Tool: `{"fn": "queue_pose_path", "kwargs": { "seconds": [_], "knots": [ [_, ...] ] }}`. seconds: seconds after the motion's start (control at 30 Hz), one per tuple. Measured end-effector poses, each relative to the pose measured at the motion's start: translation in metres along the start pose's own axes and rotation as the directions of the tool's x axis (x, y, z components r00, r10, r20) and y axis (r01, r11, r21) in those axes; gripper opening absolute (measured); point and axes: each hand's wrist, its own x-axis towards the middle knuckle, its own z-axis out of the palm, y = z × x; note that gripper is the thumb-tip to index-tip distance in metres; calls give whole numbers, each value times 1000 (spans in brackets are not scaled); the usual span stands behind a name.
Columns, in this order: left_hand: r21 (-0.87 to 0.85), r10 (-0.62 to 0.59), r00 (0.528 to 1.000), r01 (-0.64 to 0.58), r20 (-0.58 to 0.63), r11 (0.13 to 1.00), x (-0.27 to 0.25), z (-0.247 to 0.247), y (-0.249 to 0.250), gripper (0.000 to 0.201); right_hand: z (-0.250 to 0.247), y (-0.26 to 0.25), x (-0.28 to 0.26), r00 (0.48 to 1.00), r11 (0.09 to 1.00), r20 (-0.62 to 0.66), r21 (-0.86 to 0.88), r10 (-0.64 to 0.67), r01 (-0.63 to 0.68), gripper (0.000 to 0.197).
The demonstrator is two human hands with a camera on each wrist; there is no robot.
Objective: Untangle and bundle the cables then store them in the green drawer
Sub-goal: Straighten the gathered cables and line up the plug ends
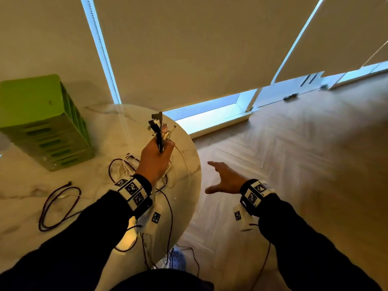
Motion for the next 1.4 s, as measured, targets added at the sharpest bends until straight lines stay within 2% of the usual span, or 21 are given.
{"fn": "queue_pose_path", "kwargs": {
  "seconds": [0.1, 0.23, 0.33, 0.43, 0.5, 0.57, 0.63, 0.7, 0.77, 0.83, 0.9, 0.93, 1.0, 1.07, 1.17, 1.27, 1.33, 1.4],
  "knots": [
    [18, 2, 989, -4, 149, 1000, -8, 25, 1, 33, -2, -22, -12, 971, 974, -196, 154, -133, 164, 98],
    [-46, -58, 975, 70, 214, 997, -7, 31, 0, 37, -8, -54, -19, 946, 896, -123, 303, -301, 325, 74],
    [-40, -37, 977, 46, 209, 998, -3, 29, 2, 34, -13, -54, -27, 948, 791, -102, 529, -300, 307, 59],
    [33, -42, 982, 37, 182, 999, 1, 28, -3, 18, -21, -52, -31, 967, 662, -100, 712, -235, 234, 43],
    [40, -25, 981, 18, 193, 999, -1, 28, -2, 21, -27, -55, -31, 963, 678, -135, 688, -234, 261, 27],
    [36, -4, 977, -4, 211, 999, -3, 29, 2, 32, -30, -59, -28, 947, 745, -201, 584, -251, 321, 24],
    [2, -25, 977, 25, 210, 1000, -5, 28, 7, 43, -34, -56, -24, 921, 833, -282, 413, -268, 369, 18],
    [-166, -93, 979, 124, 184, 978, -3, 25, 8, 46, -42, -44, -20, 891, 904, -336, 194, -305, 382, 13],
    [-339, -168, 975, 209, 147, 917, 2, 19, 7, 42, -51, -22, -16, 903, 956, -329, 4, -277, 295, 12],
    [-460, -211, 969, 247, 129, 853, 6, 12, 6, 32, -55, 8, -13, 956, 982, -242, -132, -165, 136, 11],
    [-527, -216, 964, 267, 157, 807, 7, 9, 6, 27, -52, 29, -12, 998, 970, -66, -241, 5, -21, 4],
    [-544, -206, 962, 270, 177, 795, 7, 10, 5, 26, -47, 33, -13, 997, 952, 22, -302, 67, -58, 9],
    [-559, -185, 962, 268, 202, 785, 5, 14, 5, 24, -34, 28, -14, 987, 923, 125, -382, 102, -47, 35],
    [-549, -178, 961, 267, 212, 792, 4, 20, 4, 25, -23, 5, -18, 992, 949, 123, -305, -40, 77, 57],
    [-524, -170, 961, 262, 217, 811, 2, 29, 2, 27, -10, -34, -21, 950, 953, 80, 58, -301, 297, 62],
    [-488, -158, 962, 251, 225, 836, 1, 35, 1, 29, 0, -65, -25, 936, 902, 30, 280, -351, 329, 41],
    [-459, -155, 962, 245, 225, 854, 3, 35, -1, 36, 4, -75, -27, 924, 876, -80, 299, -373, 380, 23],
    [-426, -164, 965, 239, 206, 872, 6, 32, -3, 45, 5, -76, -27, 904, 848, -167, 315, -393, 427, 16]
  ]
}}
